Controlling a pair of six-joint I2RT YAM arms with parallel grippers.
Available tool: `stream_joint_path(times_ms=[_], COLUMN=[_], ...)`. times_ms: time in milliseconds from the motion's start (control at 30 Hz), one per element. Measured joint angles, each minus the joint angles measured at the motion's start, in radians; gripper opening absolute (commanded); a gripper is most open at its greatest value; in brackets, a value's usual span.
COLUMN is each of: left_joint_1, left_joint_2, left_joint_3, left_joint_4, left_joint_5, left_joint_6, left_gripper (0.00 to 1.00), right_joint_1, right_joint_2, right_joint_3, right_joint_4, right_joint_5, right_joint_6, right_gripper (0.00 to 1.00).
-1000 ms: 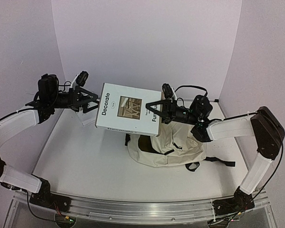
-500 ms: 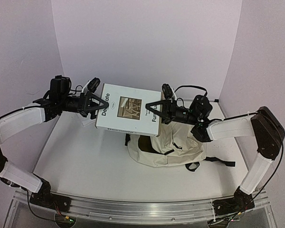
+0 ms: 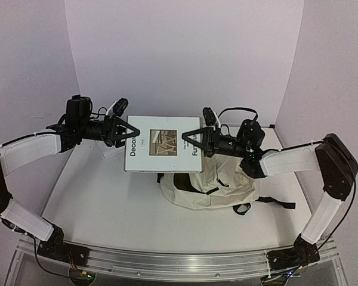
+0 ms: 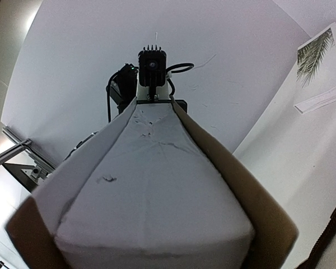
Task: Pack the student bag
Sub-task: Place the book in the student bag.
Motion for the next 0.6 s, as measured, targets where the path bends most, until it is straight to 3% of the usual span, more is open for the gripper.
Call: stream_joint_path(times_ms=[233,433,600], left_joint_1=[0.000,-0.002,0.002], left_joint_2=[0.015,0.017,0.017], left_joint_3=[-0.005,-0.013,-0.013], left_joint_4=[0.018,0.026,0.025], left_joint_5=[-0.021,-0.050,-0.074], left_joint_6=[-0.016,-0.032,-0.053], left_gripper=[0.24,0.20,0.17], right_joint_1=[0.000,0.000,0.000], right_joint_2=[-0.002,-0.029,-0.106], right_joint_3=[0.000,0.000,0.001], right_joint_4=[-0.033,-0.093,-0.278], right_joint_5=[0.012,0.046,0.138], right_joint_6=[-0.026,-0.071,-0.200], right_gripper=[0.56,0.83,0.97])
